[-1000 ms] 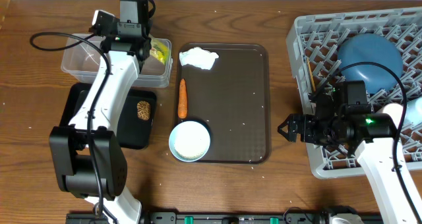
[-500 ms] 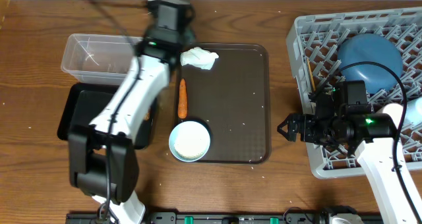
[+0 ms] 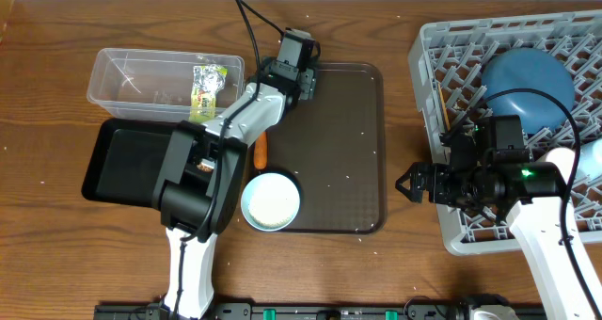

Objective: Sort waste into correct bins and load items into the dishwasher rack
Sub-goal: 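Grasp the white tissue with the left gripper and drop it in the clear bin, then grasp the carrot with the left gripper and place it on the black tray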

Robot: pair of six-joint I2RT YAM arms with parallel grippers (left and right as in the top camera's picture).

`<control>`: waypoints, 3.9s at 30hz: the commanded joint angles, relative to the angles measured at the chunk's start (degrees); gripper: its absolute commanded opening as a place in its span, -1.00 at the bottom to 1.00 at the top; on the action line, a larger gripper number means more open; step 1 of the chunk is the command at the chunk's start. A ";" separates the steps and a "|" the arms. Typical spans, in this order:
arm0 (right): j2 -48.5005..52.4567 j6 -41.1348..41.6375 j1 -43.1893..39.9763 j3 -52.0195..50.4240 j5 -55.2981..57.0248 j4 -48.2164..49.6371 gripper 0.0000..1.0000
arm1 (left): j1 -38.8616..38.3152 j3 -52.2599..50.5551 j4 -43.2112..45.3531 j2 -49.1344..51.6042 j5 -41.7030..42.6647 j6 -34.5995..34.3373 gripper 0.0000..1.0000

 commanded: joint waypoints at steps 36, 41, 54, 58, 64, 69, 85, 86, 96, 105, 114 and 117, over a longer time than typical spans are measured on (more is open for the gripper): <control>0.11 0.61 0.79 -0.07 -0.61 0.98 0.97 | 3.10 0.35 -24.22 -22.03 -7.21 -2.97 -0.88; 0.11 0.63 0.79 -0.07 -0.63 1.77 0.98 | 8.48 -0.20 -22.25 -19.67 -6.49 -2.99 -0.87; 0.11 0.61 0.79 -0.07 -0.61 1.68 0.98 | 11.02 1.31 -30.97 -22.93 -6.40 -3.10 0.43; 0.11 0.63 0.79 -0.07 -0.63 1.68 0.98 | 9.55 1.33 -41.24 -29.83 -3.54 -5.01 0.43; 0.11 0.61 0.79 -0.07 -0.61 1.86 0.98 | 9.11 1.31 -54.18 -36.54 5.92 -9.64 0.46; 0.11 0.61 0.79 -0.07 -0.61 1.25 0.98 | 8.90 -0.33 -59.45 -36.61 10.14 -12.68 0.43; 0.11 0.63 0.79 -0.09 -0.63 0.81 0.99 | -3.58 -23.76 -31.74 -32.61 -0.28 -17.88 0.43; 0.11 0.63 0.79 -0.09 -0.63 0.61 0.98 | -3.34 -24.70 -29.57 -31.93 -0.50 -17.99 0.43; 0.11 0.63 0.79 -0.13 -0.61 0.17 0.98 | -2.45 -25.79 -19.87 -22.16 5.14 -17.86 0.40; 0.11 0.63 0.79 -0.63 -0.61 0.28 0.98 | -2.45 -25.79 -18.60 -17.66 5.53 -17.86 0.04; 0.11 0.63 0.79 -0.98 -0.61 0.39 0.99 | -2.45 -24.87 -18.43 -18.40 5.66 -17.84 -0.42; 0.11 0.63 0.79 -0.98 -0.61 0.37 0.99 | -2.45 -23.28 -20.81 -20.55 5.66 -17.86 -0.42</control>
